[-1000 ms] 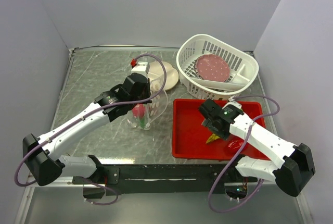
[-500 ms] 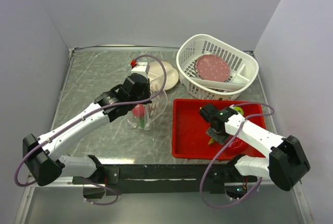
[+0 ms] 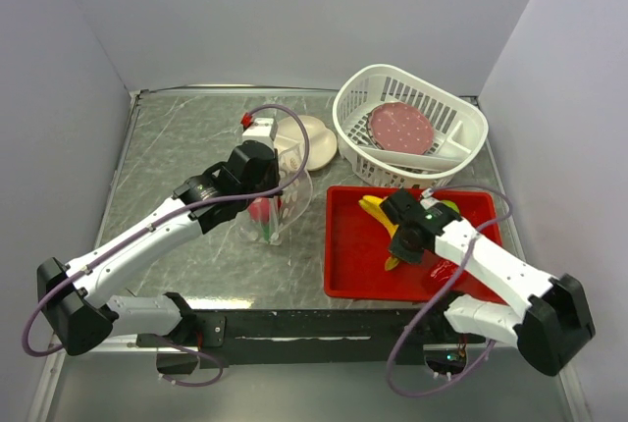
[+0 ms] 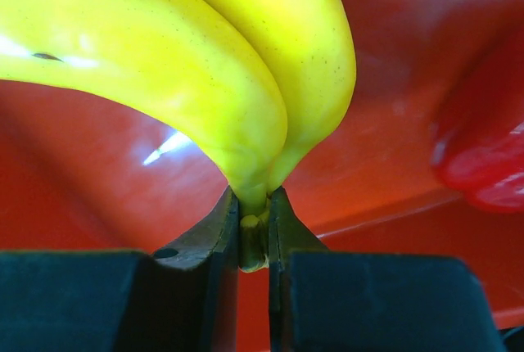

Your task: Place the food in the zip-top bag and seal the zipper

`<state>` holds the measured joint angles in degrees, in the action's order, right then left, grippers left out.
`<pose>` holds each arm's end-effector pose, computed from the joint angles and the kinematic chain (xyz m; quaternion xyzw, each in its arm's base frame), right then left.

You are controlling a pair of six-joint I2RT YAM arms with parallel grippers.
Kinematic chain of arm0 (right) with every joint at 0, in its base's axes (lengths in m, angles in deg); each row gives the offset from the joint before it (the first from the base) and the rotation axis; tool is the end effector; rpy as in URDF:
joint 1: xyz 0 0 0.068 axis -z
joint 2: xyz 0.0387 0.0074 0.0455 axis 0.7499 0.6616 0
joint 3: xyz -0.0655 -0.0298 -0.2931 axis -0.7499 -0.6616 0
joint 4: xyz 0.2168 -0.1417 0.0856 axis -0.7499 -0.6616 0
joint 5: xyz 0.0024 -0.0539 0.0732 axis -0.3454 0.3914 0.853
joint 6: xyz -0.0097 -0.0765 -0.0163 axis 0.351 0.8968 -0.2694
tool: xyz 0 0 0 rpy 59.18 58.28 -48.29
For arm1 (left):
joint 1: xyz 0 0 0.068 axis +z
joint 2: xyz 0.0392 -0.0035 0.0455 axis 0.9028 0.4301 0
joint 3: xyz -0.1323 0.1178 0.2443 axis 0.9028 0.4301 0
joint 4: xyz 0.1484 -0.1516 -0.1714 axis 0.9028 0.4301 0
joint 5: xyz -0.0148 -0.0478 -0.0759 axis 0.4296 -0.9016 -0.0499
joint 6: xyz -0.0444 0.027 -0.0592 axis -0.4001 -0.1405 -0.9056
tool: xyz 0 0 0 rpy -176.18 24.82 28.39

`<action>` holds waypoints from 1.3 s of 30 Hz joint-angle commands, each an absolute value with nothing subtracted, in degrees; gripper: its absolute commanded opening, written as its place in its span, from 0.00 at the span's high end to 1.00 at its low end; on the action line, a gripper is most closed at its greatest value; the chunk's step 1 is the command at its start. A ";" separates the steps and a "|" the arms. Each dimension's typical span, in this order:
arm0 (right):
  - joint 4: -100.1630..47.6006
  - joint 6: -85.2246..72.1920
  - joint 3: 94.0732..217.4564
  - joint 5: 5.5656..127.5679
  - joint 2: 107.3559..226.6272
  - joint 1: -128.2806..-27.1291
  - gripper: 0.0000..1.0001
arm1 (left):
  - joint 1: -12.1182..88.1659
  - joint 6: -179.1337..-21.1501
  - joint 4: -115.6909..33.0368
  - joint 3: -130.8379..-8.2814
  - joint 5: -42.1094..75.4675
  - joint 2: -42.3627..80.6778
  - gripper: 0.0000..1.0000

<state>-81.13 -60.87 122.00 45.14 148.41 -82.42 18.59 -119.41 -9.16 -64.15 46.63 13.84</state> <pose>0.1582 0.0868 0.2042 0.2469 0.9541 0.0082 0.1691 0.2226 -0.1941 0.3595 0.0250 0.8689 -0.1594 0.4679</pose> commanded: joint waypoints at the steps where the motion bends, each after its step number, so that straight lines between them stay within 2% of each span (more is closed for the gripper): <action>1: -76.49 -51.92 127.59 51.09 141.04 -82.24 1.00 | 19.00 -119.50 -9.60 -64.89 48.41 12.31 0.99; 7: -72.46 -43.30 135.32 55.13 135.31 -82.86 1.00 | 19.35 -119.50 -9.69 -65.50 47.97 13.18 0.99; 11: -57.29 -45.04 135.06 64.89 132.49 -84.61 1.00 | 19.52 -119.59 -9.95 -65.86 47.44 14.15 0.99; 17: -50.66 -50.14 140.77 66.48 141.45 -94.01 1.00 | 19.52 -120.47 -9.60 -66.56 47.62 14.33 0.99; 20: -38.76 -55.40 138.06 74.29 142.69 -94.02 1.00 | 19.52 -121.17 -10.30 -66.04 47.35 13.89 0.99; 25: -25.88 -61.74 134.19 79.13 145.67 -94.11 1.00 | 19.52 -122.66 -10.31 -65.95 46.83 13.62 0.99; 39: -1.35 -75.72 123.73 78.97 154.90 -93.93 1.00 | 19.52 -126.27 -12.06 -64.71 47.35 10.37 0.99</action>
<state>-14.03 -71.01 124.69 78.13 152.91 -93.94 19.33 -124.42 -9.01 -64.17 47.29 12.55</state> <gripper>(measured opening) 0.242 0.024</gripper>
